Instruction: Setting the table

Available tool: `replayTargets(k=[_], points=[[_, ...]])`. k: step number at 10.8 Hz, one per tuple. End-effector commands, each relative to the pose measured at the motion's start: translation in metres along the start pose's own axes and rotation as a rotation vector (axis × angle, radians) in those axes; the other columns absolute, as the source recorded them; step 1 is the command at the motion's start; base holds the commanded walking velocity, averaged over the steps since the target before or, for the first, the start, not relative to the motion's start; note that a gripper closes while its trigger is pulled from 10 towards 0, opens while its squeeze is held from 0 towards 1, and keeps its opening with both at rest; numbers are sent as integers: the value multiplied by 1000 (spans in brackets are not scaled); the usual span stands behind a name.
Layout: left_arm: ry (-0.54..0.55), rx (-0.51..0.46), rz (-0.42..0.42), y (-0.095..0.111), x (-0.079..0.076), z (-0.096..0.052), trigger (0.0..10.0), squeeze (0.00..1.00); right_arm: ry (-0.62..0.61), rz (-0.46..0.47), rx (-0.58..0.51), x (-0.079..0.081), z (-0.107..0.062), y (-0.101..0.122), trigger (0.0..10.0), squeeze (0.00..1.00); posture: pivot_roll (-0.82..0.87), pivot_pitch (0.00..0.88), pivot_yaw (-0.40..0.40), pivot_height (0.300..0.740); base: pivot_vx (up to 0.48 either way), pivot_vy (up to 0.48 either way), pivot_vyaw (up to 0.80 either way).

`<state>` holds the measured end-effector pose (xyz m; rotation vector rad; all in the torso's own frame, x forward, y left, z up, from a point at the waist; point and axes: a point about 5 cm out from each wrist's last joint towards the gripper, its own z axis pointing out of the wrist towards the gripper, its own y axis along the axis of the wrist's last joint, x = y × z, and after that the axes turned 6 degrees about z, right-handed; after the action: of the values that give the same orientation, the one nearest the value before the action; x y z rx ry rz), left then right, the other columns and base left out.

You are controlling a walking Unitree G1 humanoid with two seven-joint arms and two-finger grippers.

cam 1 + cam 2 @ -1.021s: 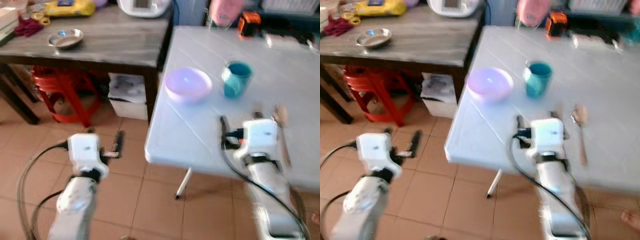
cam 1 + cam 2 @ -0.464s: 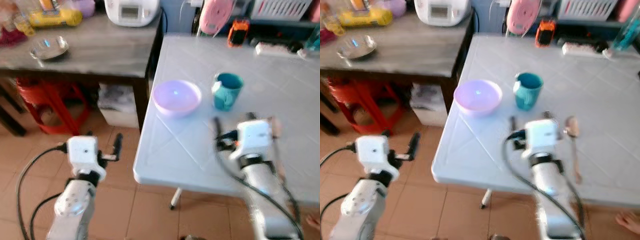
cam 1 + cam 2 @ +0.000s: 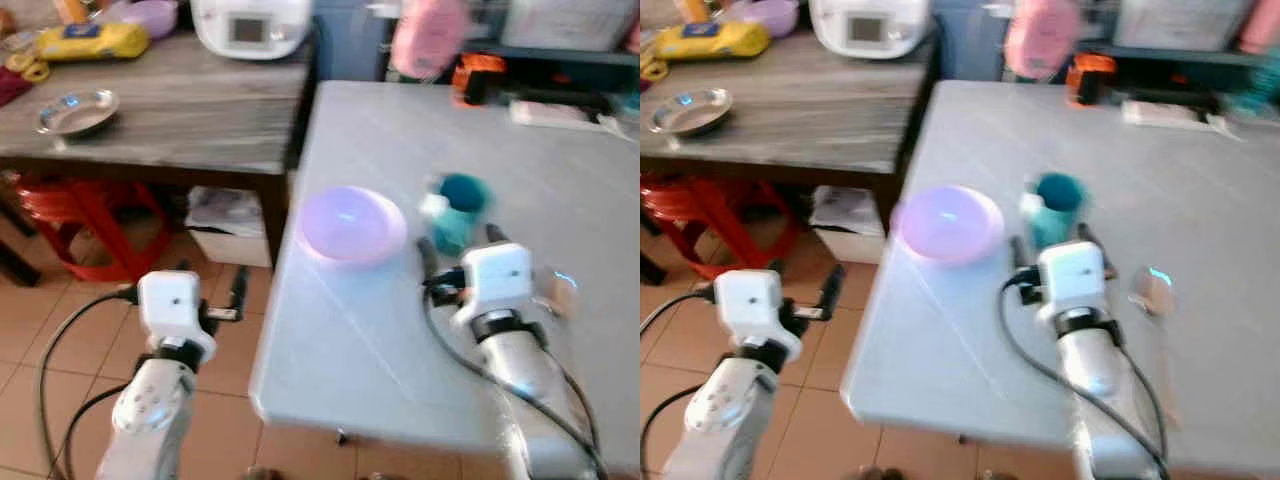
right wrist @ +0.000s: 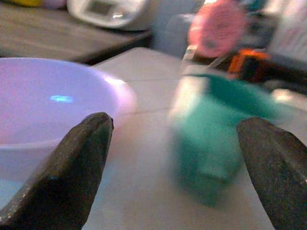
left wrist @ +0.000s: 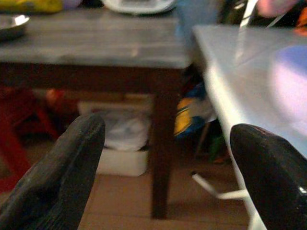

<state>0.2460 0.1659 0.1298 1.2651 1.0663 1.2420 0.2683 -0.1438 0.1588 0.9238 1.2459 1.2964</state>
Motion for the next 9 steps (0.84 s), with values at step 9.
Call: replayTargets(k=[9], points=[[-209, -38, 82, 3, 0, -25, 10000, 0, 313, -29, 27, 23, 2, 6, 10000, 0, -95, 195, -1, 740, 0, 0, 0]])
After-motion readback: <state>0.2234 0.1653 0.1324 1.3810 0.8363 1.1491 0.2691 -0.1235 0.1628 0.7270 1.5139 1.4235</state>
